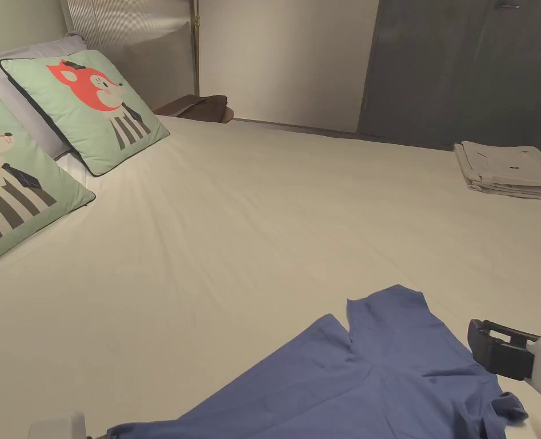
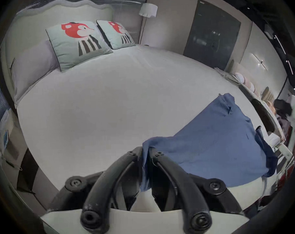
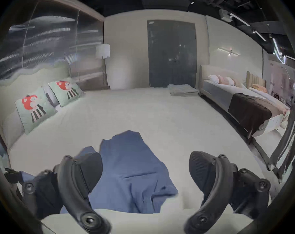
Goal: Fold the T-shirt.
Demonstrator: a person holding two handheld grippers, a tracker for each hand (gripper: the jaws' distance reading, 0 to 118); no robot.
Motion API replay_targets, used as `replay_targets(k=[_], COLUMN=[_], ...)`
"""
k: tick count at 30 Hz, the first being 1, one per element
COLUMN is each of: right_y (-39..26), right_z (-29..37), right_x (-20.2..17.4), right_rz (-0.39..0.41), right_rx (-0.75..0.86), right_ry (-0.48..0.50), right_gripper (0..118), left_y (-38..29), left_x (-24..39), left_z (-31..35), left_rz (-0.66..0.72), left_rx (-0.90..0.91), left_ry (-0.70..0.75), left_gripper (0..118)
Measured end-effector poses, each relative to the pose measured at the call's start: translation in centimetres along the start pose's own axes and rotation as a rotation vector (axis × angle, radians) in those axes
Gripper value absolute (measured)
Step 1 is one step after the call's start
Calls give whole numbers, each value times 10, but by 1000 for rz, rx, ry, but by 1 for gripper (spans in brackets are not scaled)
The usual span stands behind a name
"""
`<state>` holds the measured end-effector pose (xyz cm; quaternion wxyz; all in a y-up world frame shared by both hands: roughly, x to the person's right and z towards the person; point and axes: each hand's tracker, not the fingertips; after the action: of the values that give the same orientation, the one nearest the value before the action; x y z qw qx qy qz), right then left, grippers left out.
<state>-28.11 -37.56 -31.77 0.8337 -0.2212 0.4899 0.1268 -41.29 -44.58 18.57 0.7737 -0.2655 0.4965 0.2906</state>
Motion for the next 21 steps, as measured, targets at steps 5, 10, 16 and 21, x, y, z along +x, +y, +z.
replay_targets(k=[5,10,16,21], right_y=[-1,-22,-29,-16], right_z=[-103,-158,-137,-101], right_x=[14,27,30,43], right_rz=[19,7,-39,-41], right_rx=[-247,-443,-378,-218], right_ry=[-19,-68,-12,-20], right_gripper=[106,98,24,3], left_y=[0,1,3,11], left_x=[3,4,7,11], left_z=[-3,-7,-9,-1], left_rz=[2,7,5,4], left_rx=[-20,-46,-59,-30], left_ry=[19,36,43,28], left_gripper=[4,4,4,4])
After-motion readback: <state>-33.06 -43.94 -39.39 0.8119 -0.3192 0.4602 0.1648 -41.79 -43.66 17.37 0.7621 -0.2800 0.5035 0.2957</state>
